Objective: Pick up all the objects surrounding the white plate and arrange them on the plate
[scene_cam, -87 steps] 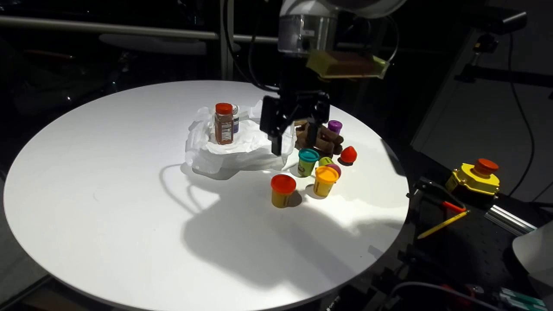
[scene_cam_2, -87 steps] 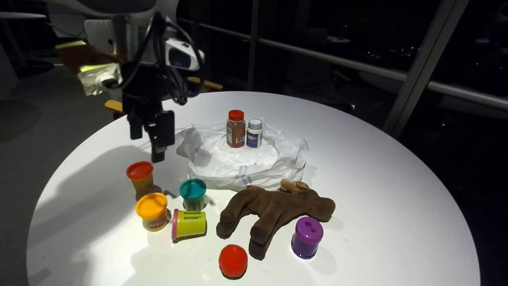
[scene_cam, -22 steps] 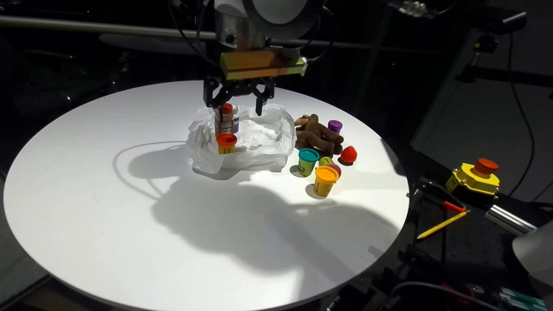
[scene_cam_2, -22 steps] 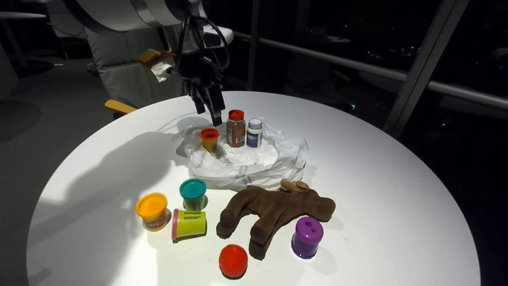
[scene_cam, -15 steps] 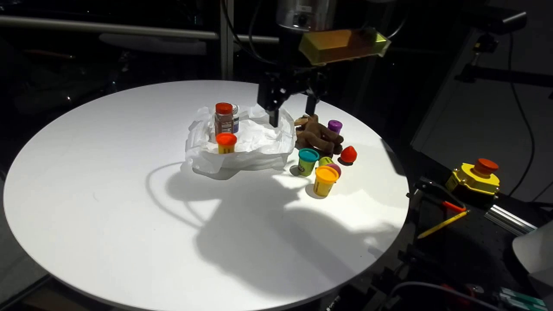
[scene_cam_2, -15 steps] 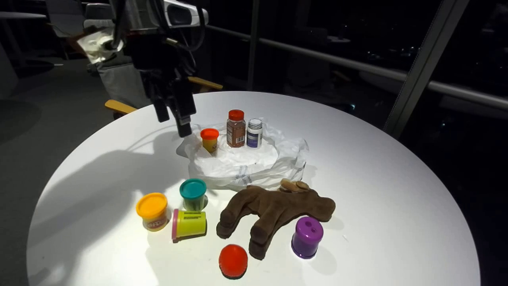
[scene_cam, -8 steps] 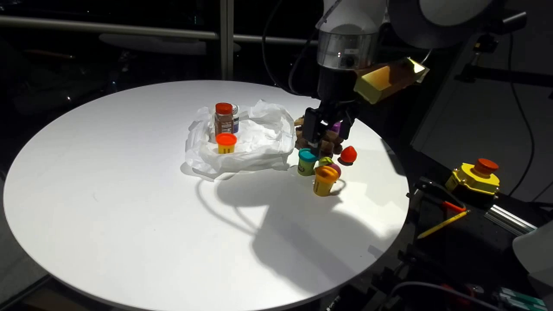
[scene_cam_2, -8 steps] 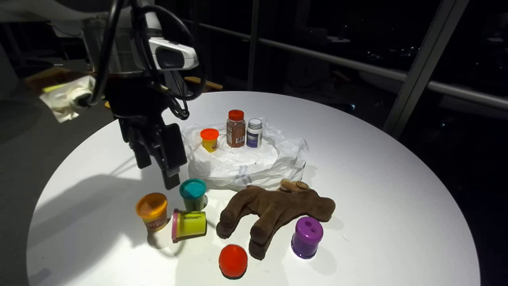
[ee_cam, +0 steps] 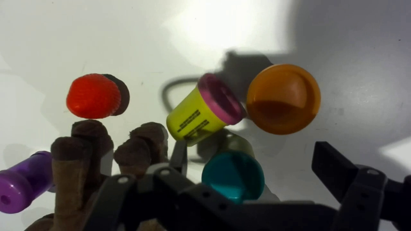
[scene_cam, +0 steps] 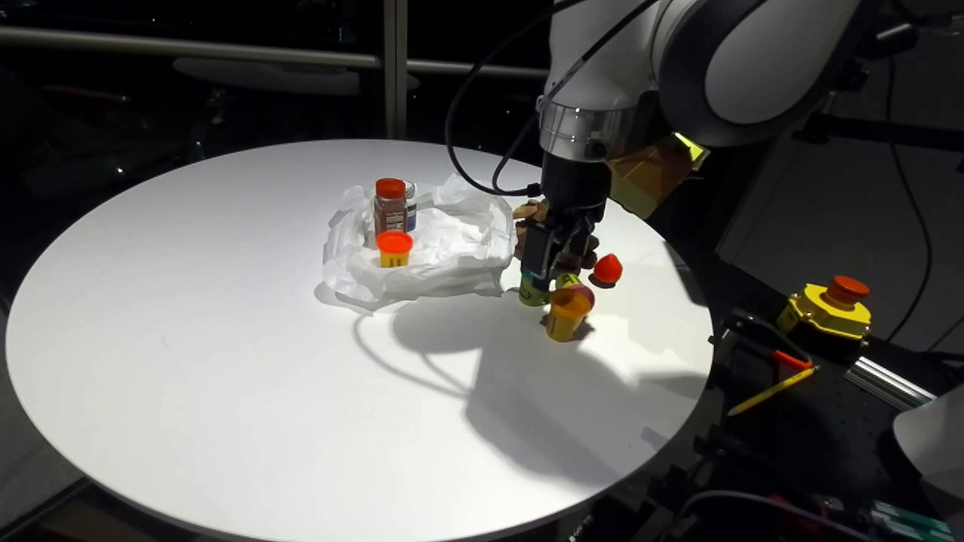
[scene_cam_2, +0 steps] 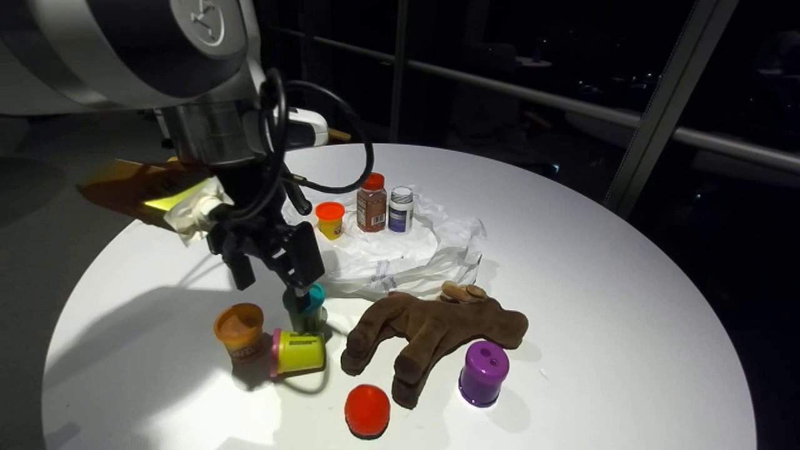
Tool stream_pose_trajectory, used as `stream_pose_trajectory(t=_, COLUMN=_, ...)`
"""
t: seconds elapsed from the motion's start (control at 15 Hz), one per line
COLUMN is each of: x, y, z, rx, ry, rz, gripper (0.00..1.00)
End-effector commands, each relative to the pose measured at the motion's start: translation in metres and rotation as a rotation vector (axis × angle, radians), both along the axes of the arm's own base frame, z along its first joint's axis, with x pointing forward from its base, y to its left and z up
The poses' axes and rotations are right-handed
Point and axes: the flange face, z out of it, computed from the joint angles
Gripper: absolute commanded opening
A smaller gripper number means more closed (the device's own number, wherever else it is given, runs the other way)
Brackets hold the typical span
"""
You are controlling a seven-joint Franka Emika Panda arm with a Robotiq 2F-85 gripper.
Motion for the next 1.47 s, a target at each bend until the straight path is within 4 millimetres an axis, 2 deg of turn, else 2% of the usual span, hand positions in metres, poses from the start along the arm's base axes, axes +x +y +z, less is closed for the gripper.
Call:
stream_pose_trajectory(t=0.0, x=0.023, y=-0.013, z=-0.012, rx=0.016, ry=-0.023, rz=0.028, gripper=1.0)
stream_pose_trajectory(t=0.2, x=0.038, y=-0.02, z=-0.022, rx=0.026, ry=-0.049, rz=0.017, gripper=1.0)
stream_pose_trajectory(t=0.53, x=0.044, y=-0.017, z=-0.044, rx=0.038, ry=-0.009, rz=0.01, gripper=1.0)
stream_pose_trajectory(t=0.6, x=0.043, y=-0.018, z=-0.046, rx=0.038, ry=-0.008, rz=0.008, gripper=0.79)
stream_pose_trajectory(t=0.73, x=0.043, y=-0.021, z=-0.045, rx=0.039, ry=-0.007, rz=0.007, gripper=0.68)
stream_pose_trajectory(t=0.93, x=0.041, y=-0.031, z=-0.026, rx=0.032, ry=-0.043, rz=-0.013, gripper=0.44)
stream_pose_trajectory(t=1.13, x=0.038, y=-0.043, z=0.008, rx=0.025, ry=-0.093, rz=-0.048, gripper=0.22)
stream_pose_trajectory(t=1.27, x=0.039, y=-0.047, z=0.041, rx=0.033, ry=-0.128, rz=-0.071, gripper=0.23)
stream_pose_trajectory(t=1.4, x=0.049, y=-0.045, z=0.078, rx=0.047, ry=-0.169, rz=-0.087, gripper=0.23)
